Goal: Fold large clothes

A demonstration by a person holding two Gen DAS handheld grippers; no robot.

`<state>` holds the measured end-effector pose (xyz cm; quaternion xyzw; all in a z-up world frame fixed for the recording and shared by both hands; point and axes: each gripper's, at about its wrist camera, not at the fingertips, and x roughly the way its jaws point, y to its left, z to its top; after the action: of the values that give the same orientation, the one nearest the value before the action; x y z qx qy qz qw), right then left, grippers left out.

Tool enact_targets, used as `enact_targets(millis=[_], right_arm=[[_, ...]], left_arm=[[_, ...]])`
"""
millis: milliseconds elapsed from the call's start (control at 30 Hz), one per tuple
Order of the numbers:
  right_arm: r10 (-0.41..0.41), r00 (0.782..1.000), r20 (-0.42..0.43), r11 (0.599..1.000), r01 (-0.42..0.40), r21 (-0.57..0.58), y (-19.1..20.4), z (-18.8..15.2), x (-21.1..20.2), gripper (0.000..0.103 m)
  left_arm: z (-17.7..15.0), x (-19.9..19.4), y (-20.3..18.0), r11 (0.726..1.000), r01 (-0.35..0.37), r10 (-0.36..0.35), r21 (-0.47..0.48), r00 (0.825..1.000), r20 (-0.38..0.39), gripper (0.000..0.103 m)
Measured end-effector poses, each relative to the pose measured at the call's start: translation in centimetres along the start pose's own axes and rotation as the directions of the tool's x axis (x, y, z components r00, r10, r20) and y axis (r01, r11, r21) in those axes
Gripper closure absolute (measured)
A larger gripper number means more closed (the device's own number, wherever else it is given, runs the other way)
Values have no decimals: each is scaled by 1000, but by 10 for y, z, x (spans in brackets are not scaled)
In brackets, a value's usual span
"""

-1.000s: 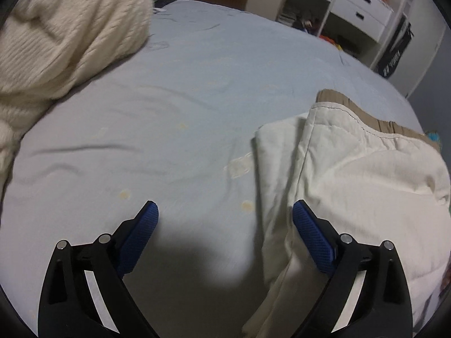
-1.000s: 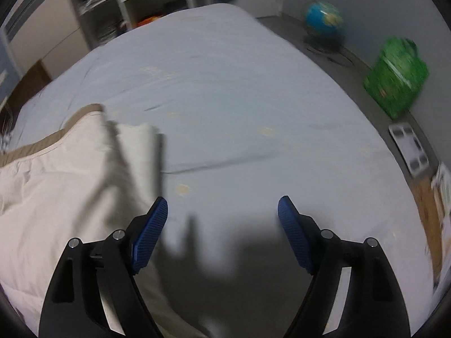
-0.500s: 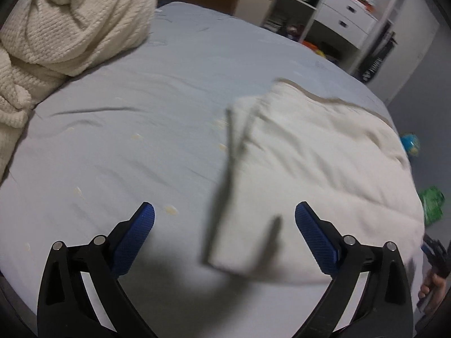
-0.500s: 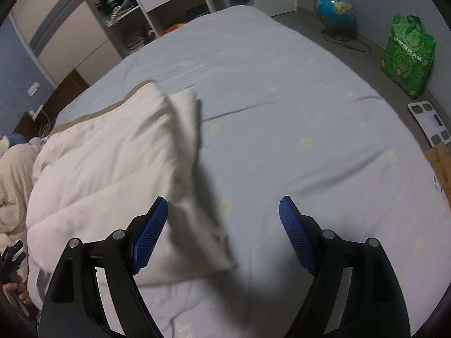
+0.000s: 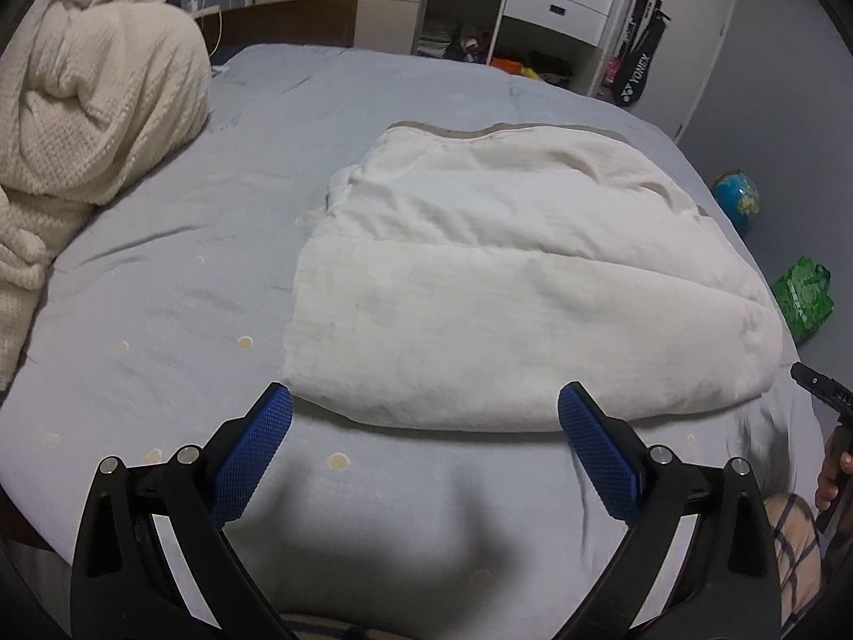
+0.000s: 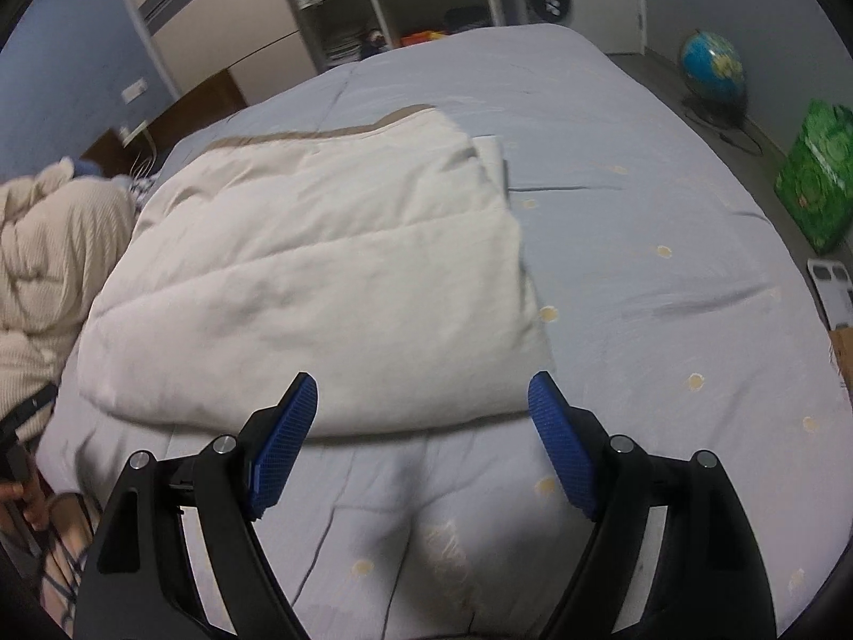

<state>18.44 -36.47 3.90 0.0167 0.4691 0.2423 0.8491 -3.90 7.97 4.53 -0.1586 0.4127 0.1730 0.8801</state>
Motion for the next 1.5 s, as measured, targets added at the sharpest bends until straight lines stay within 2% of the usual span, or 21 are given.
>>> enact_targets(millis=[167,367,500,600,667,967,1500], right_arm=[[-2,1000,-12,997,1,-75,17,-11,-3,25],[13,1000,-12,994,-14,-104,38,-23,-7,21],[-3,1000,-21,989,0,-148,53,-33,-9,20],[26,999,-40,988,-32,-150,59,-37,-7,19],[8,999,-49,985,-16,-170,64,-38,-4,19],[3,999,-33,987,-8,-161,64,-40,-5,19],[-3,999,-31,988,-2,-154,62,-39,-6,19]], left_arm=[[-10,-5,-11,1000,-3,3,31,1000,13,7],[-16,-7,-21,998,-23,22,62,999,27,7],[-20,-9,-28,996,-12,9,86,999,39,7],[-22,-12,-36,993,-9,4,116,999,50,7],[-25,-14,-41,992,-5,-3,128,998,57,7],[-33,-11,-59,981,-40,29,190,998,61,7],[-32,-5,-54,984,-33,27,176,999,34,7]])
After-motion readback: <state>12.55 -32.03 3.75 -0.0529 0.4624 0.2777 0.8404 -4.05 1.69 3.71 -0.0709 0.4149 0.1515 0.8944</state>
